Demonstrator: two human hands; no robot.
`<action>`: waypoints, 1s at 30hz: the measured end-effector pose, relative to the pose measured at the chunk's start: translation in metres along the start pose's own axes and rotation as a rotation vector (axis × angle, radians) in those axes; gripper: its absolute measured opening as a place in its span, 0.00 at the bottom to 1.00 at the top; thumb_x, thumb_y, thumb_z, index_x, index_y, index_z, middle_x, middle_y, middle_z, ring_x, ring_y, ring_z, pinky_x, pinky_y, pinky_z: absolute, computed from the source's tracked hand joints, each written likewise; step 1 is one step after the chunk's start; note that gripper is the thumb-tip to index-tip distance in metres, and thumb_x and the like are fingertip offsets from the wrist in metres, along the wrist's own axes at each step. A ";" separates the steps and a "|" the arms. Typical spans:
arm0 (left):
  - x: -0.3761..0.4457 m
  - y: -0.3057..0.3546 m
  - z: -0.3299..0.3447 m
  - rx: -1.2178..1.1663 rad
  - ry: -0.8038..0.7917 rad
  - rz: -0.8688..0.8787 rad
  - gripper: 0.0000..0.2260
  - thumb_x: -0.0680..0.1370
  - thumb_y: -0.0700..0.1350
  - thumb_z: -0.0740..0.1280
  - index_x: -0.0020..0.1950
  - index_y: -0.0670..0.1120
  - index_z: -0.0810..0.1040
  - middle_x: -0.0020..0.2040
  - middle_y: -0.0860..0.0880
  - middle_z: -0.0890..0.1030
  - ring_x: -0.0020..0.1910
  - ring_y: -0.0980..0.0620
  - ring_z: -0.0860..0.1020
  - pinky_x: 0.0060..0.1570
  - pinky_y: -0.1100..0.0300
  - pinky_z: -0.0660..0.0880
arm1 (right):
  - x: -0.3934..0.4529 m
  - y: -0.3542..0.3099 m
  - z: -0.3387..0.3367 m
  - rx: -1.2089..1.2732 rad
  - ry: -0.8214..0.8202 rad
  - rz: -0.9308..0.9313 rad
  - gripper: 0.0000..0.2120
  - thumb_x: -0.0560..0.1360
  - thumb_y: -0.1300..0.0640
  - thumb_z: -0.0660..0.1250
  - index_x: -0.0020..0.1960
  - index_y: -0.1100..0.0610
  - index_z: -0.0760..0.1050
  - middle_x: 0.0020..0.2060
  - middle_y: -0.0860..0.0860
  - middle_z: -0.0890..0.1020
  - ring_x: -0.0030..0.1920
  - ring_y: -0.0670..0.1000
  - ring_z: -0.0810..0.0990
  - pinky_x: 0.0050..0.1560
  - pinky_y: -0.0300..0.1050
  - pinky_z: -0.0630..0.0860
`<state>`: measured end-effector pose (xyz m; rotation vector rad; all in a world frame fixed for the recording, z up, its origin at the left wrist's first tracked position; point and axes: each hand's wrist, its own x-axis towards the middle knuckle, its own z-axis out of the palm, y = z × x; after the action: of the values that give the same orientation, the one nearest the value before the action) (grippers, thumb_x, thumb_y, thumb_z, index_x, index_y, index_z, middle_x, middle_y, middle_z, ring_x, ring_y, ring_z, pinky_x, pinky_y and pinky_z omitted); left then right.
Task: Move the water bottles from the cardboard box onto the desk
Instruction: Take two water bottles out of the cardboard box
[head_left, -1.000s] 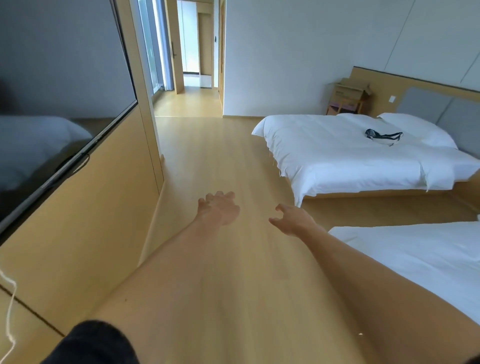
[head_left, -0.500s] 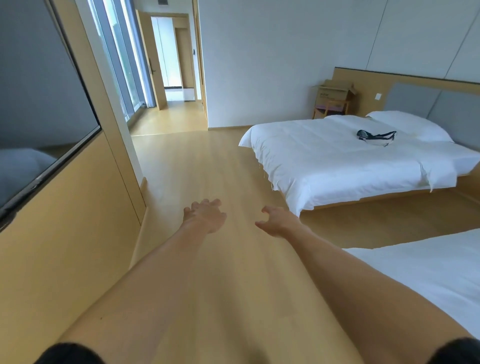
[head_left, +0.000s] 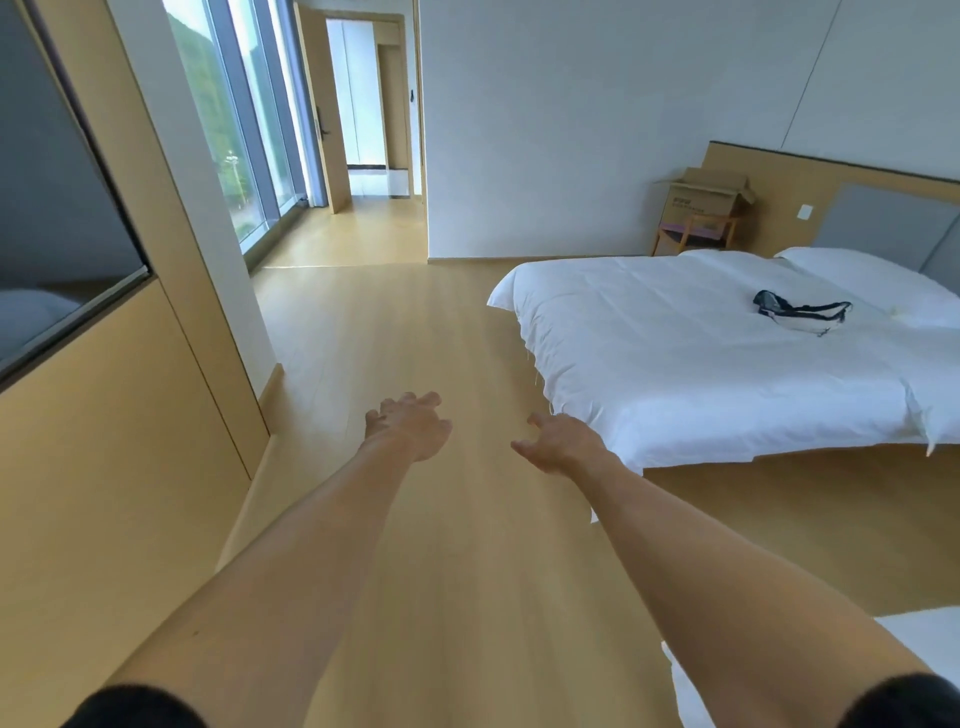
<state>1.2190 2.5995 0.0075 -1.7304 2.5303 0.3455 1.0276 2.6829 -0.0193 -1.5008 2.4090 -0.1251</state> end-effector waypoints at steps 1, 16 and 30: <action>0.014 0.000 -0.002 0.001 -0.003 -0.006 0.23 0.83 0.58 0.54 0.78 0.55 0.62 0.75 0.46 0.66 0.73 0.41 0.65 0.70 0.48 0.63 | 0.015 -0.002 -0.001 0.011 -0.002 -0.005 0.29 0.80 0.36 0.58 0.77 0.47 0.62 0.70 0.52 0.73 0.69 0.55 0.73 0.65 0.53 0.73; 0.304 -0.038 -0.034 -0.035 -0.032 0.016 0.23 0.84 0.56 0.54 0.78 0.55 0.62 0.75 0.46 0.66 0.73 0.41 0.65 0.69 0.48 0.63 | 0.279 -0.068 -0.046 -0.011 -0.005 0.021 0.31 0.79 0.37 0.61 0.78 0.47 0.61 0.73 0.51 0.71 0.72 0.54 0.70 0.68 0.52 0.70; 0.547 -0.063 -0.085 0.023 -0.047 0.087 0.23 0.84 0.56 0.53 0.79 0.54 0.62 0.76 0.47 0.67 0.74 0.42 0.65 0.70 0.48 0.62 | 0.511 -0.127 -0.080 -0.015 0.026 0.097 0.28 0.80 0.38 0.57 0.78 0.46 0.61 0.71 0.52 0.72 0.74 0.55 0.66 0.65 0.53 0.68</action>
<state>1.0818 2.0601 -0.0134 -1.5891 2.5709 0.3566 0.9041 2.1654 -0.0193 -1.3943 2.5029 -0.1071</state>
